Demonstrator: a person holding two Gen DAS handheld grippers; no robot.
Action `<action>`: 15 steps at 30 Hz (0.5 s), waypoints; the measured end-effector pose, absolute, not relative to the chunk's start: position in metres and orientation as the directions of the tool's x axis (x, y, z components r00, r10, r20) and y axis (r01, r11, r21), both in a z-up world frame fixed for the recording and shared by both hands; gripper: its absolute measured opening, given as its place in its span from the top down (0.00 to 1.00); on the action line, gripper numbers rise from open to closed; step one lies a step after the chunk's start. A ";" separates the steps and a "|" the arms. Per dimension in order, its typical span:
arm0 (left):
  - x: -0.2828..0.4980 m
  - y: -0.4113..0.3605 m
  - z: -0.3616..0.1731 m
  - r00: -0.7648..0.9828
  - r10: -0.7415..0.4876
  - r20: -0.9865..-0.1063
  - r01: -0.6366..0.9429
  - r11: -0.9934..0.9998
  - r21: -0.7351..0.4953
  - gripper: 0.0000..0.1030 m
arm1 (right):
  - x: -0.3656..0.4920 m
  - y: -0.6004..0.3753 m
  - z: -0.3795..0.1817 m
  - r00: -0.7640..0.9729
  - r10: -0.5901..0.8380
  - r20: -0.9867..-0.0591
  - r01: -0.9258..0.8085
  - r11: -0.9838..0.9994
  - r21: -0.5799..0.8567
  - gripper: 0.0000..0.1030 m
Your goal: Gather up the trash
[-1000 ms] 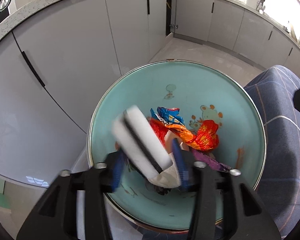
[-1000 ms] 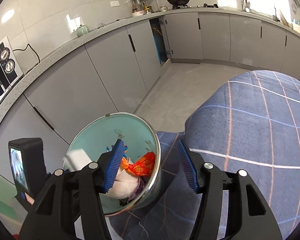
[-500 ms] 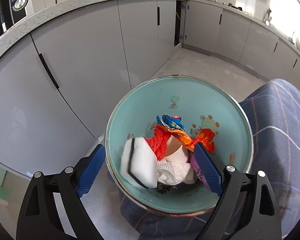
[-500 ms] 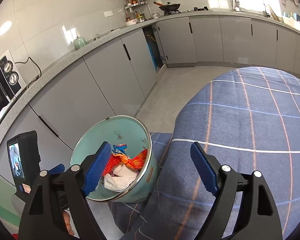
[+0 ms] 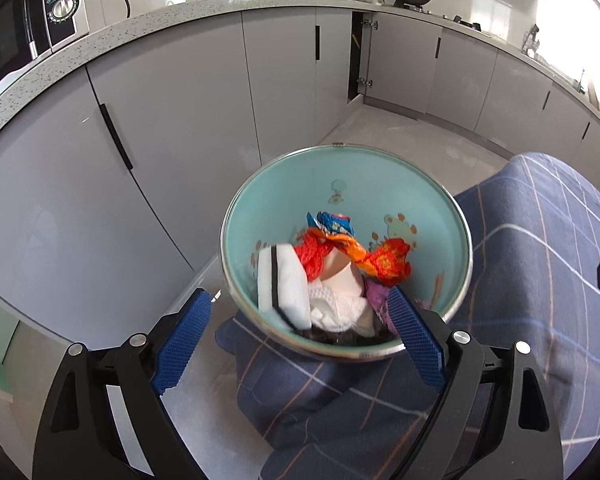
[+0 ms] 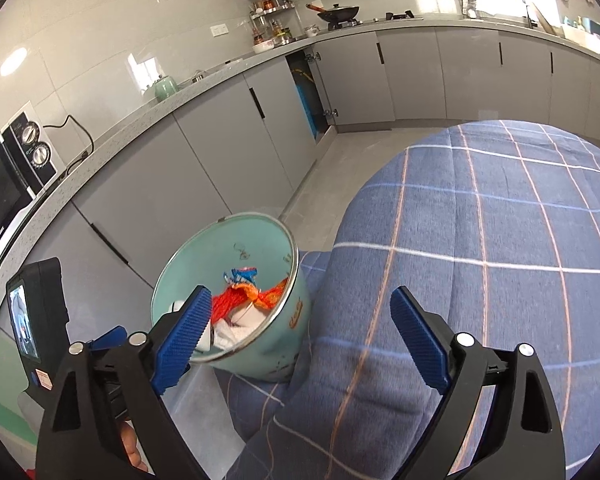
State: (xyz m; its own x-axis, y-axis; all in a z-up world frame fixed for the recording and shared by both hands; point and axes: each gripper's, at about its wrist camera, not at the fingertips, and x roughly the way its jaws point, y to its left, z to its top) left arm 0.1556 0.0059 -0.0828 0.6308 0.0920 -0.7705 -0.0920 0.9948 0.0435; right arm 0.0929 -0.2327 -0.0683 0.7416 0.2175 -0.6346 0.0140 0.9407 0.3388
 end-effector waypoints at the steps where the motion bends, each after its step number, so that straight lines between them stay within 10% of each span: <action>1: 0.152 0.005 -0.083 0.629 0.096 -0.771 -0.092 0.995 0.049 0.14 | 0.091 -0.232 -0.069 0.738 0.220 -0.638 0.012 0.941 0.338 0.11; 15: 0.115 0.006 -0.096 0.592 0.140 -0.794 -0.101 0.990 0.100 0.14 | 0.064 -0.219 -0.090 0.683 0.217 -0.697 0.003 0.954 0.300 0.11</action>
State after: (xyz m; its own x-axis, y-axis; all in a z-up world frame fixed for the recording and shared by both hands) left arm 0.1148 0.0064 -0.0957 0.5919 0.1405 -0.7937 -0.1008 0.9899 0.1000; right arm 0.0635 -0.2192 -0.0898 0.6833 0.2167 -0.6973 0.0031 0.9541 0.2996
